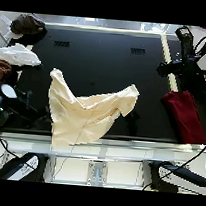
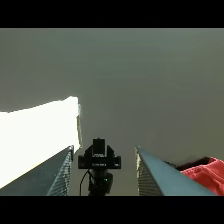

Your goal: Fold the shirts.

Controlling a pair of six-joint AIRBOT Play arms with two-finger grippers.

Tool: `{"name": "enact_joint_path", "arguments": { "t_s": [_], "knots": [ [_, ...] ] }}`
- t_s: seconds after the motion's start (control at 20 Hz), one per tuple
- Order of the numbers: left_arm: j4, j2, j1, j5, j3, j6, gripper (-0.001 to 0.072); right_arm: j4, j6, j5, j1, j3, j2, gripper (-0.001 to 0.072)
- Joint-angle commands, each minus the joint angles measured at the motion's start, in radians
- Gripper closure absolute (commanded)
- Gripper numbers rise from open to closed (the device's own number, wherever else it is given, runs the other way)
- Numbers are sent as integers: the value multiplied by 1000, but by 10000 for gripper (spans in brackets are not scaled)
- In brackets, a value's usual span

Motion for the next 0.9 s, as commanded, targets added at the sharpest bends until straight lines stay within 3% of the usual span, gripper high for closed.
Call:
{"name": "enact_joint_path", "arguments": {
  "t_s": [0.0, 0.4, 0.5, 0.7, 0.85],
  "knots": [
    [-41, 23, -62, 106, -111, -192, 164, 0, -2, 0, 0, 1, 0, 277],
    [-43, 22, -62, 166, -169, -381, 168, 0, -5, 1, 0, 1, 0, 277],
    [-47, 22, -64, 212, -205, -414, 243, 0, -5, 1, 0, 1, 0, 277],
    [-106, 21, -64, 349, -237, -426, 242, 1, -5, 1, 0, 1, 0, 277],
    [-99, -9, -68, 345, -238, -426, 243, 1, -5, 1, 0, 1, 0, 277]
  ]
}}
